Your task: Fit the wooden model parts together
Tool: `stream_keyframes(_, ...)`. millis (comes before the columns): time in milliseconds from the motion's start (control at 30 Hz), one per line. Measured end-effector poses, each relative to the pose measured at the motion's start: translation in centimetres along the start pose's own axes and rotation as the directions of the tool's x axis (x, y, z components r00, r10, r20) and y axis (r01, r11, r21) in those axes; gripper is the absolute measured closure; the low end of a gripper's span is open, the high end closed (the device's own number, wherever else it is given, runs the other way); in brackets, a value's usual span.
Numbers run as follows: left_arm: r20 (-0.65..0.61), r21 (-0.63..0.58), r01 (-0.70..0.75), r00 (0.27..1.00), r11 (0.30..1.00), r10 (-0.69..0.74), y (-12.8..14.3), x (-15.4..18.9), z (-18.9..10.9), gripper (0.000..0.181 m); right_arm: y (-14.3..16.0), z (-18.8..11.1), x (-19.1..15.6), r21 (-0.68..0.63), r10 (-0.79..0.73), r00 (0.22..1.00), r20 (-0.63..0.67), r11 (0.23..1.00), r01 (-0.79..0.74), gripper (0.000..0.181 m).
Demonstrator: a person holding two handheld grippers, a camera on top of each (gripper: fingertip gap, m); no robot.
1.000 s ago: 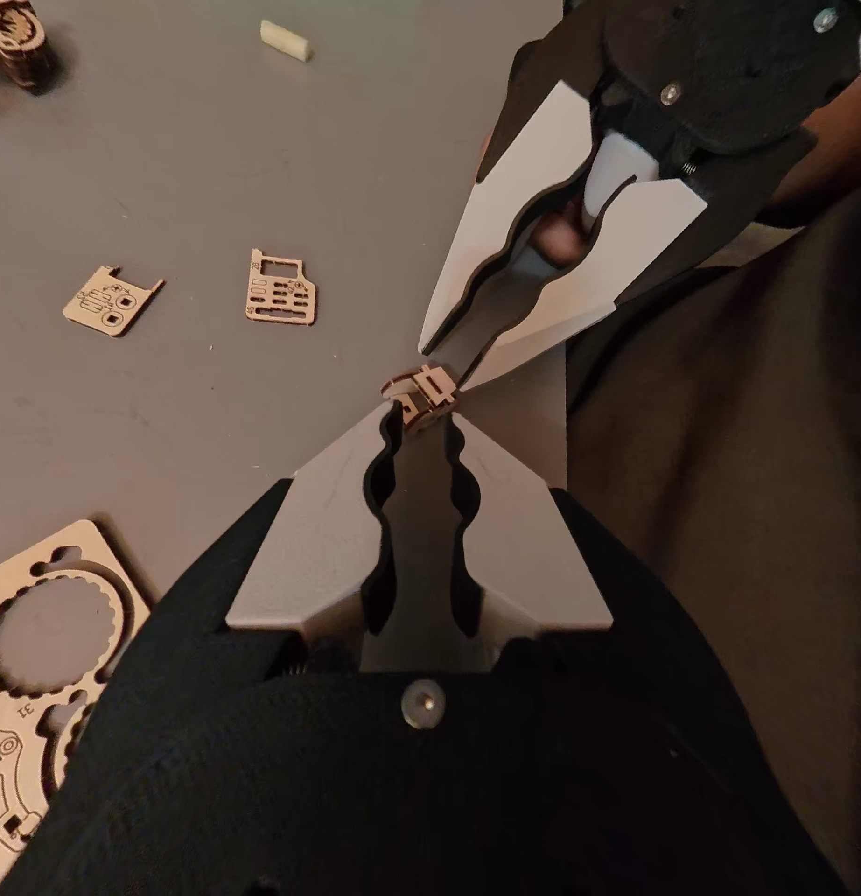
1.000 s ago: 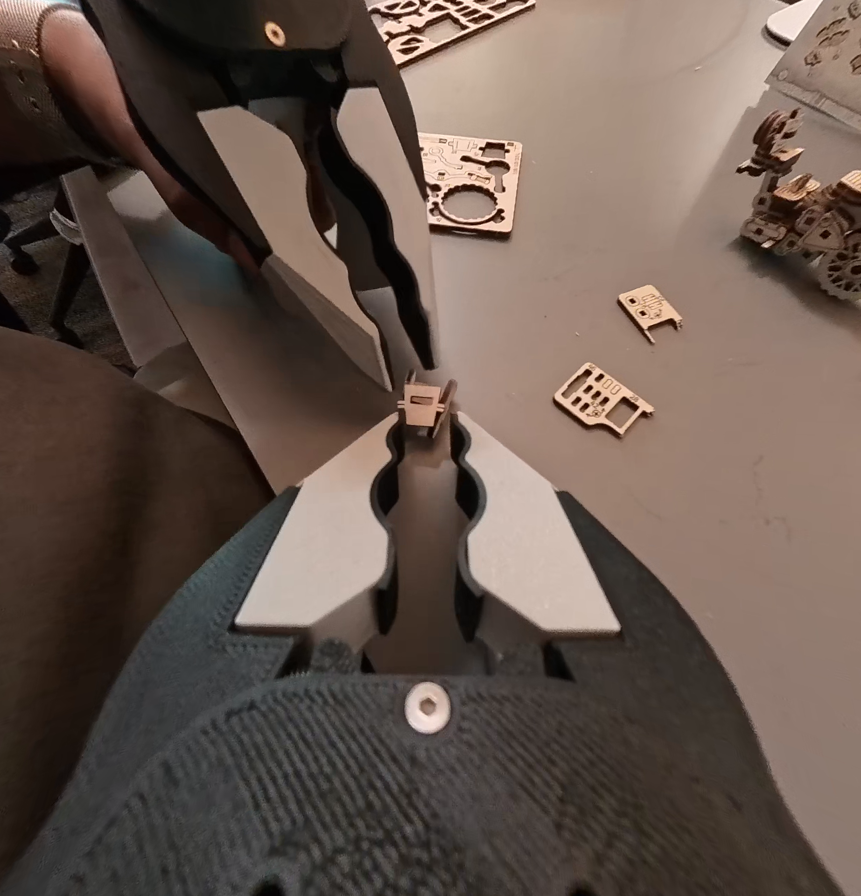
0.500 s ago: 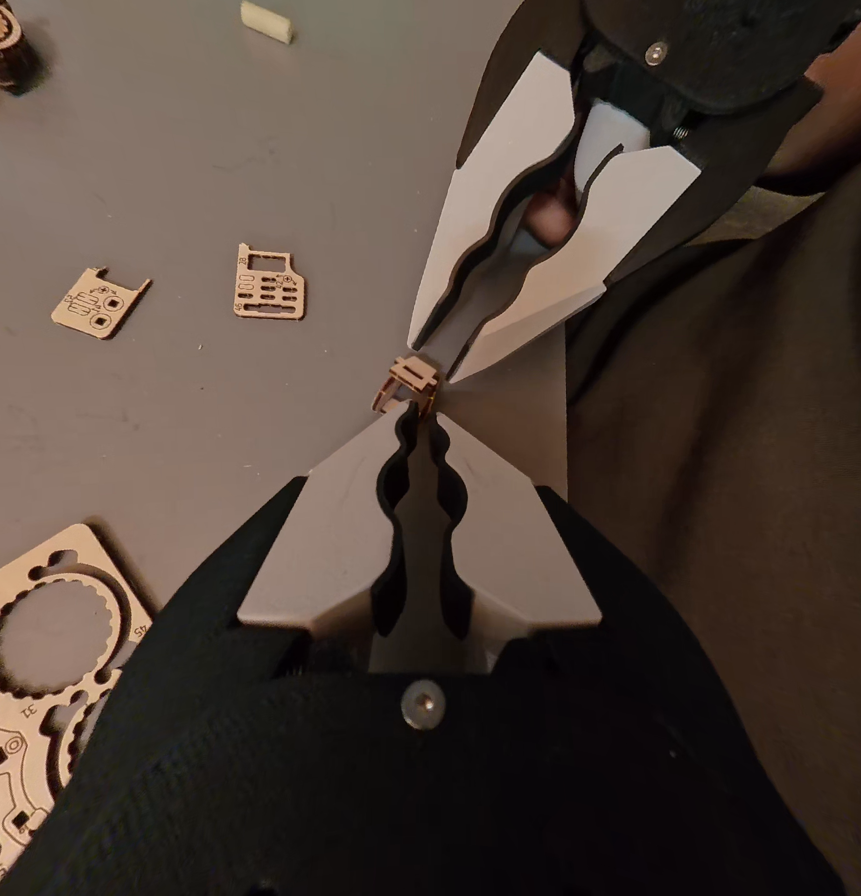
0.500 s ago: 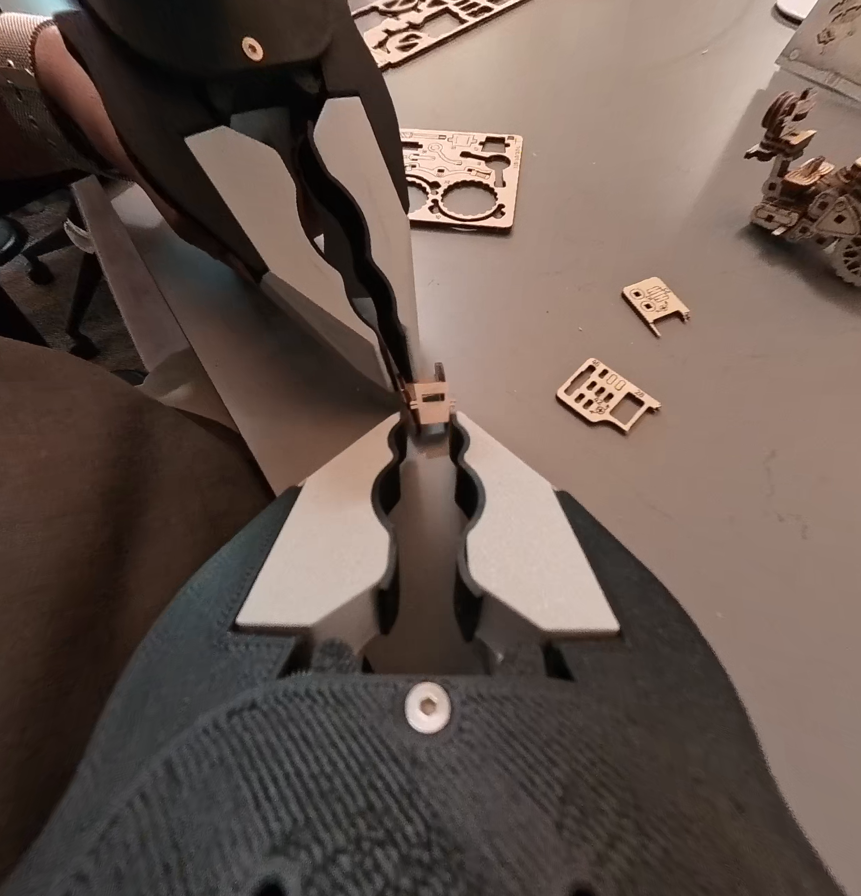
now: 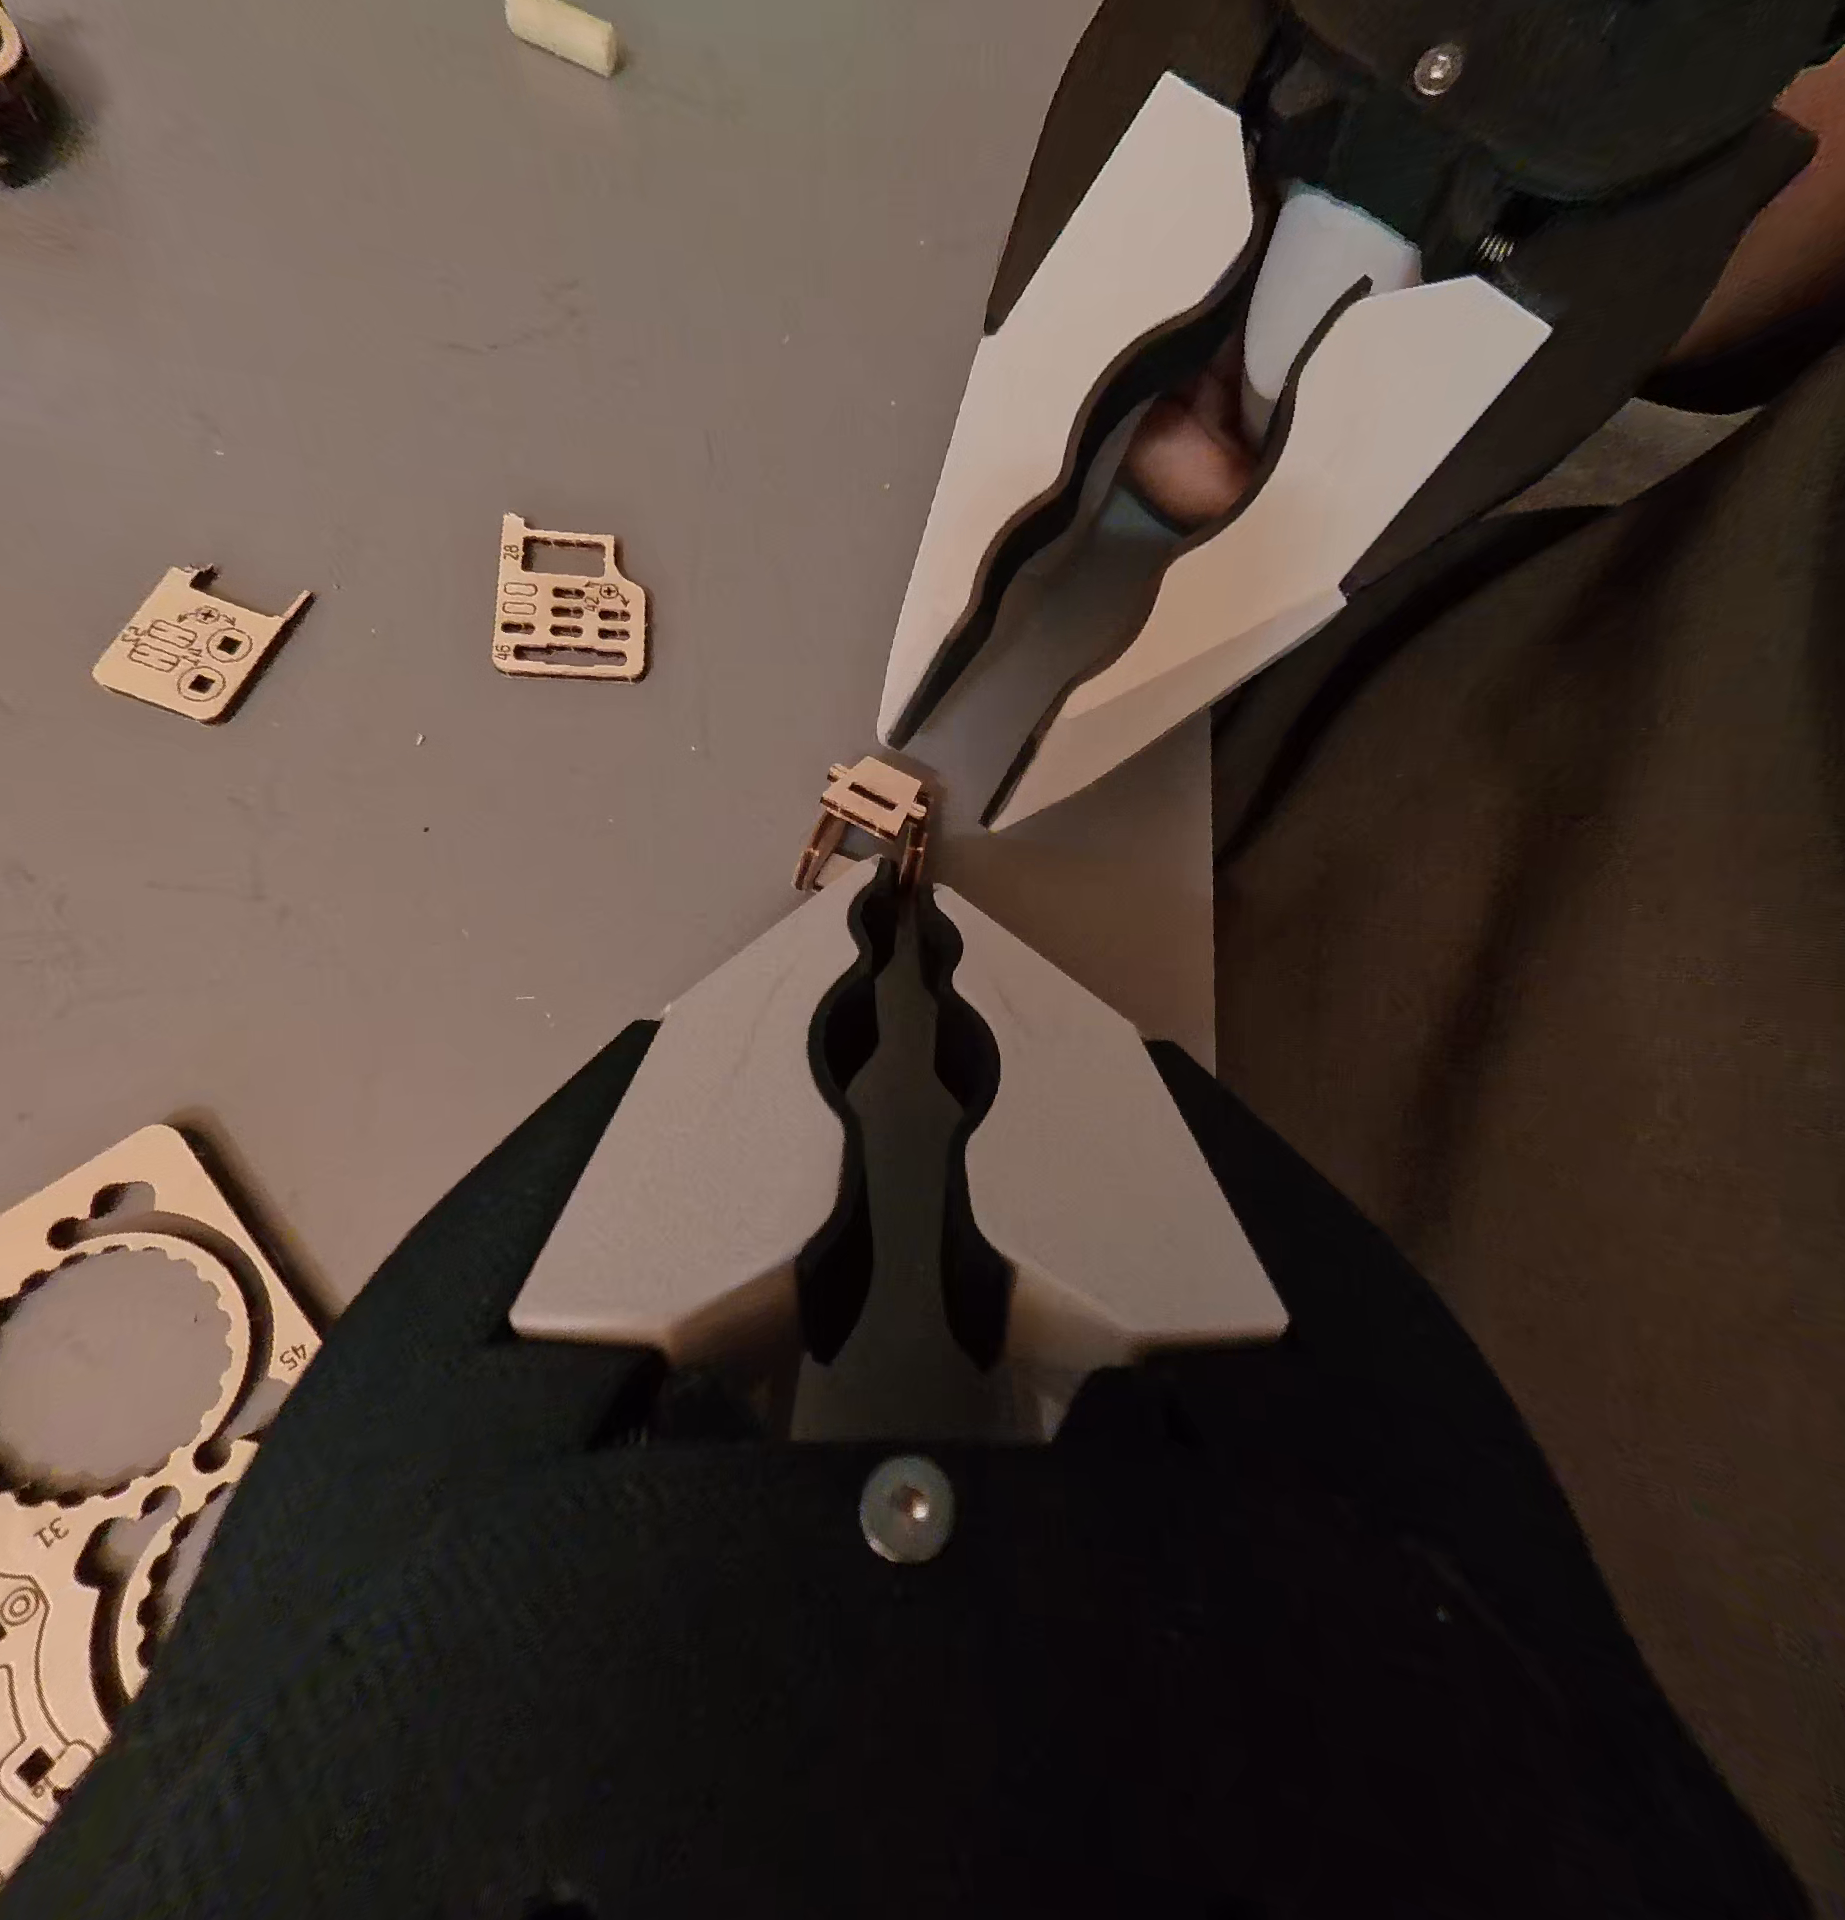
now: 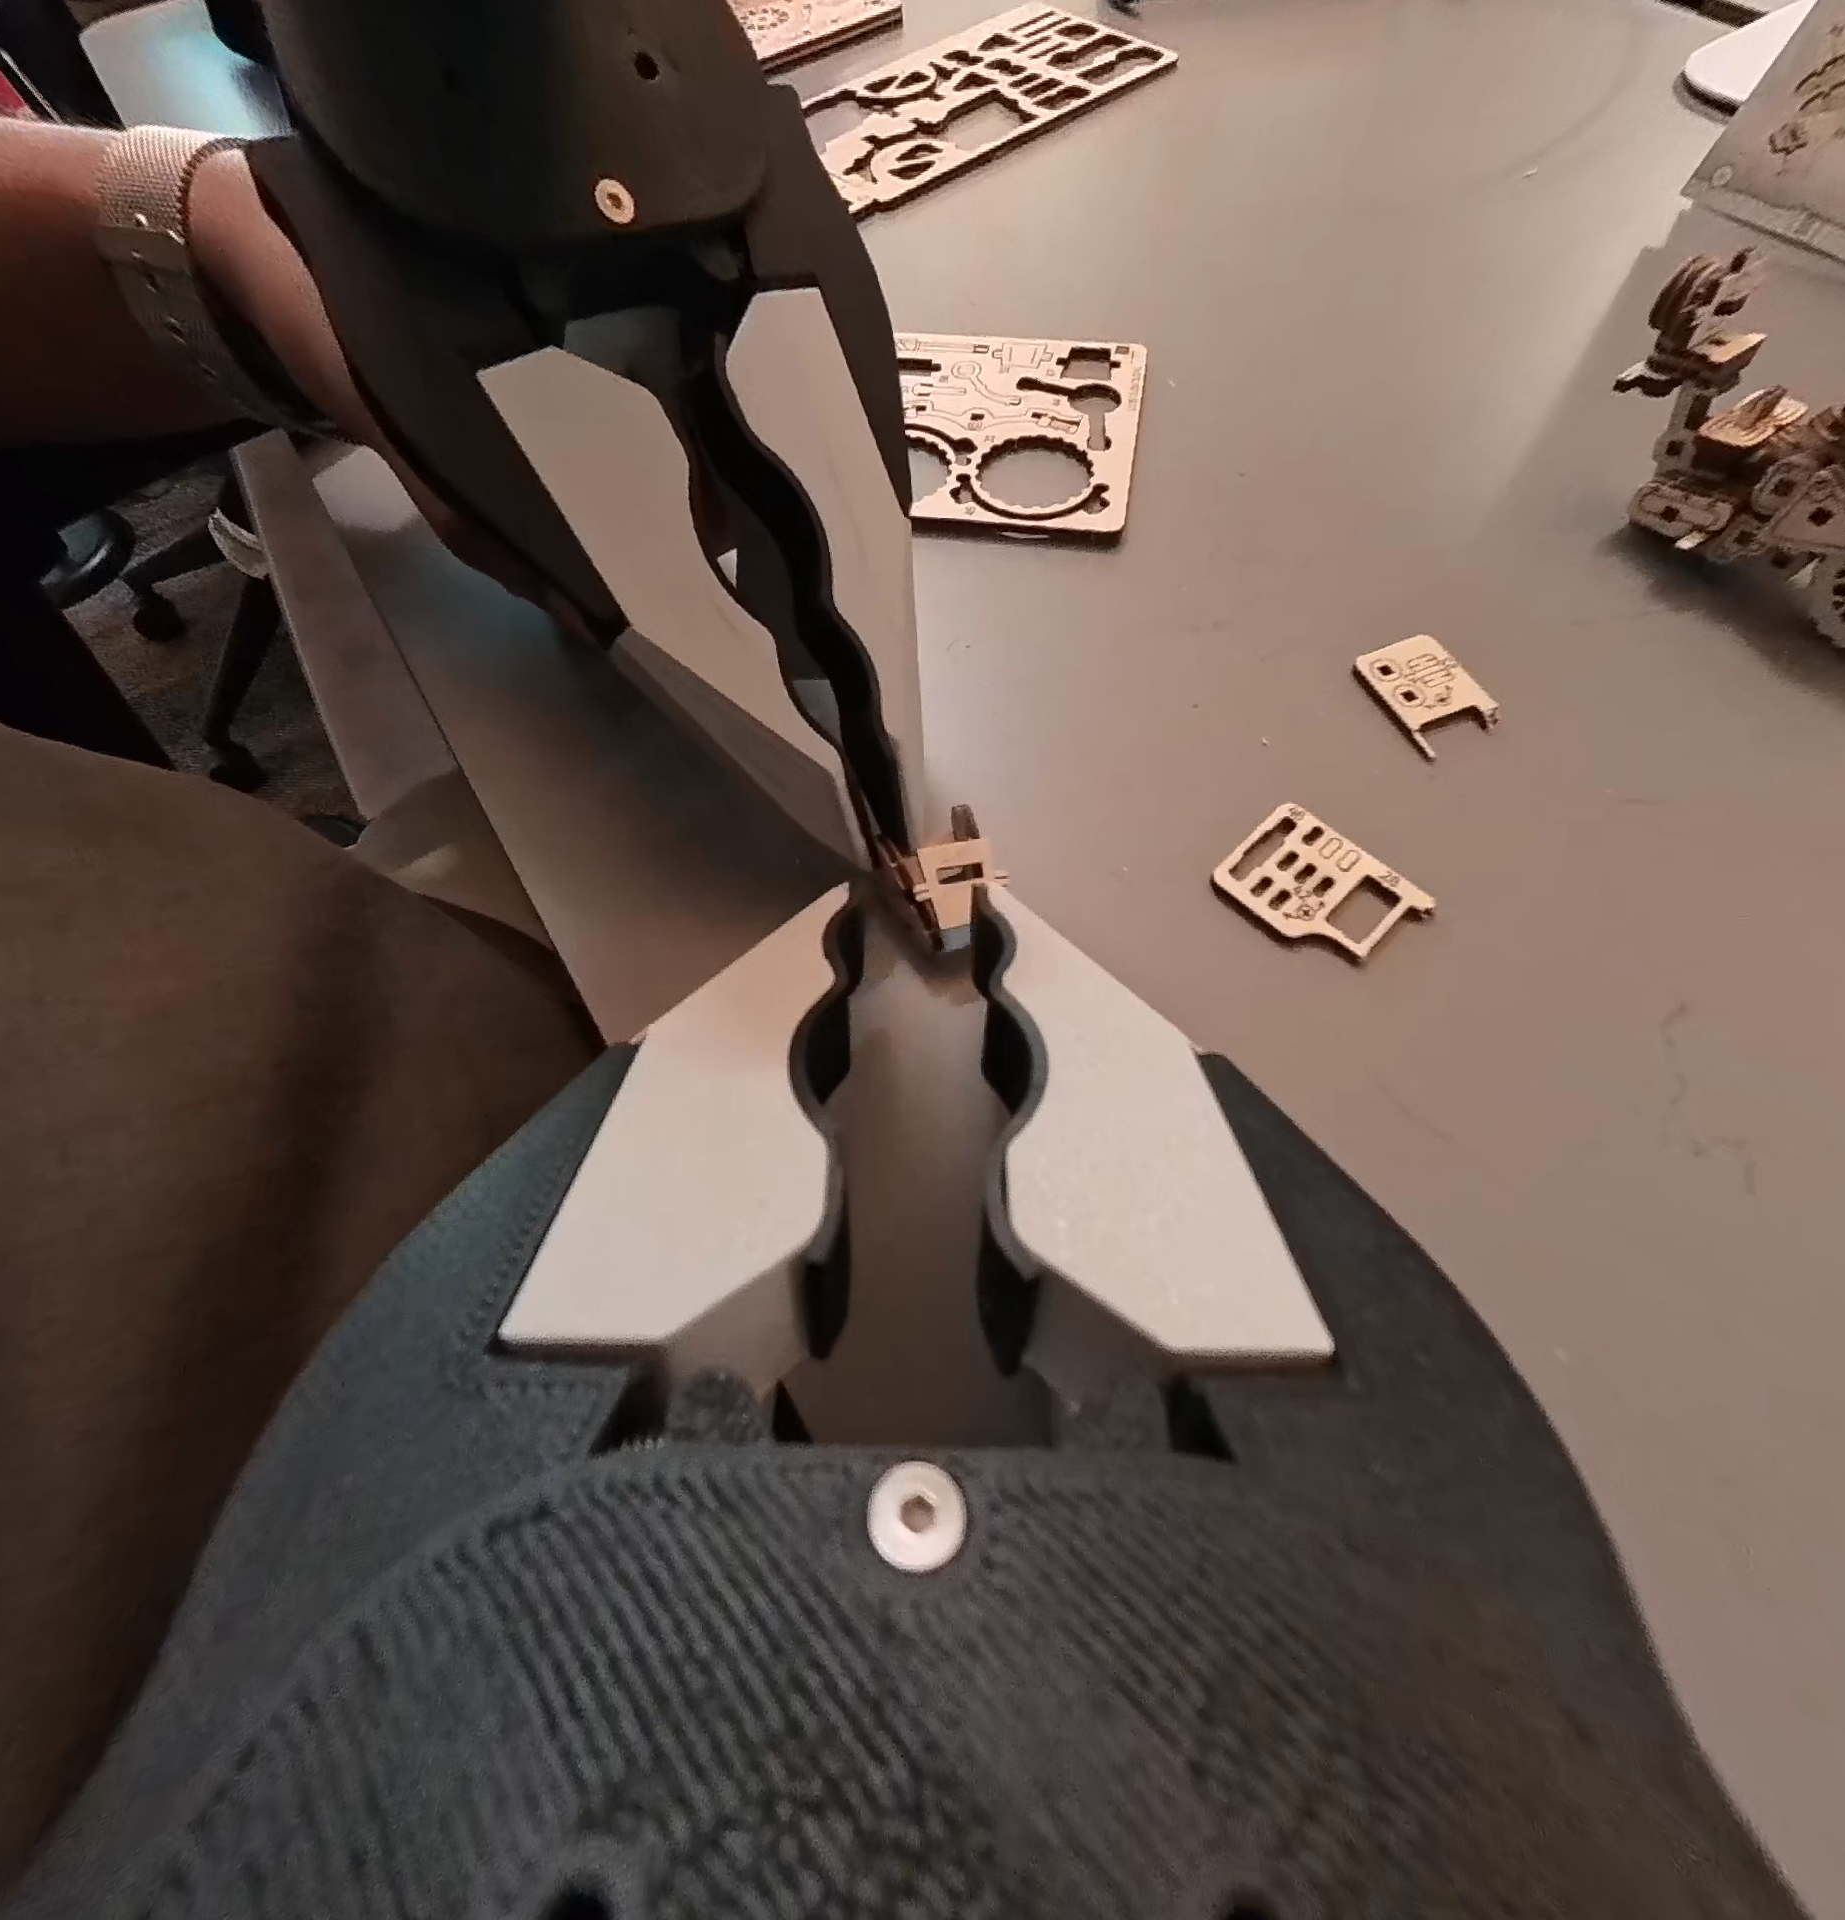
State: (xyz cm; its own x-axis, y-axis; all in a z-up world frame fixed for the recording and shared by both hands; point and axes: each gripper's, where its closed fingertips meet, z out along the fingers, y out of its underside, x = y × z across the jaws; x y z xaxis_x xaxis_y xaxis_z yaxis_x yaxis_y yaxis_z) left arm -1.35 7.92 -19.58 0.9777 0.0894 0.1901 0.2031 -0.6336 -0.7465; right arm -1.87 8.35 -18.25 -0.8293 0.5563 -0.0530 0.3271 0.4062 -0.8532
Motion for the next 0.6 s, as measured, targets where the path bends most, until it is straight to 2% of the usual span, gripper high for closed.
stream_keyframes(333,-0.006,-0.002,0.003,1.0,1.0,-0.003,0.0,0.0,0.0,0.179,0.3,0.4,-0.6,-0.024,-0.035,0.999,0.015,0.999,0.035,0.16)
stream_keyframes(600,-0.014,-0.003,-0.003,1.0,1.0,0.003,0.0,0.2,0.0,0.179,-0.9,0.0,-0.1,0.023,-0.044,0.999,0.008,0.999,0.044,0.159)
